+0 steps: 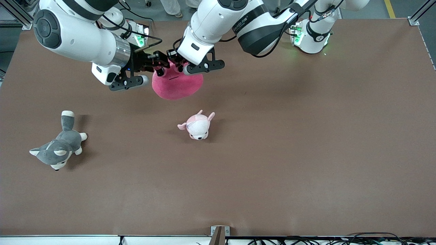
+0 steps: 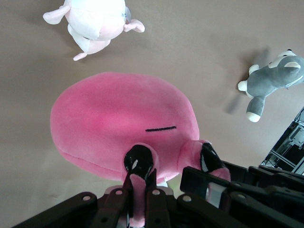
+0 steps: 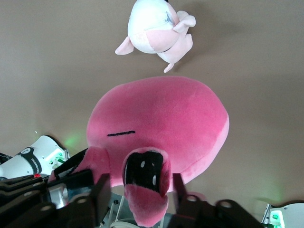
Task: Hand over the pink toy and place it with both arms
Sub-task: 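Grasp the pink plush ear with the right gripper, open the left gripper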
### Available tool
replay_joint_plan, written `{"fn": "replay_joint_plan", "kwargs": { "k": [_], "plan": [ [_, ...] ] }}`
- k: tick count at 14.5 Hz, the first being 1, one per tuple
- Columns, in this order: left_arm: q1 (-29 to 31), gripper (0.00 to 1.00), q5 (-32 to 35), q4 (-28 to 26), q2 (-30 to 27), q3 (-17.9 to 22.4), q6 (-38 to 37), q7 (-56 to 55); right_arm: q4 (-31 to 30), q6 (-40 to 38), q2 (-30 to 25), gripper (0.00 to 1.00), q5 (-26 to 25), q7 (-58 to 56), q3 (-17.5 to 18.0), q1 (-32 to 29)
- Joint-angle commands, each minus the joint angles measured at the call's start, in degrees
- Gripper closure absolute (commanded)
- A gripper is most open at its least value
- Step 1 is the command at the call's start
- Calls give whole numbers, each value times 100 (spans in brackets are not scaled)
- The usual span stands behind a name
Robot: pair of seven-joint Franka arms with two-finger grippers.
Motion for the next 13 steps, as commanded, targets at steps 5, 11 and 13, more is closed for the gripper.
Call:
{"fn": "replay_joint_plan", "kwargs": {
  "k": [5, 11, 13],
  "plan": [
    [-135, 99, 40, 131, 81, 87, 107, -49, 7, -41, -4, 97, -89, -876, -84, -81],
    [-126, 0, 672, 34, -86, 34, 99, -14, 34, -41, -4, 98, -89, -894, -92, -124],
    [-65, 0, 691, -62, -252, 43, -59, 4, 77, -224, -4, 98, -80, -894, -101, -291]
  ]
}}
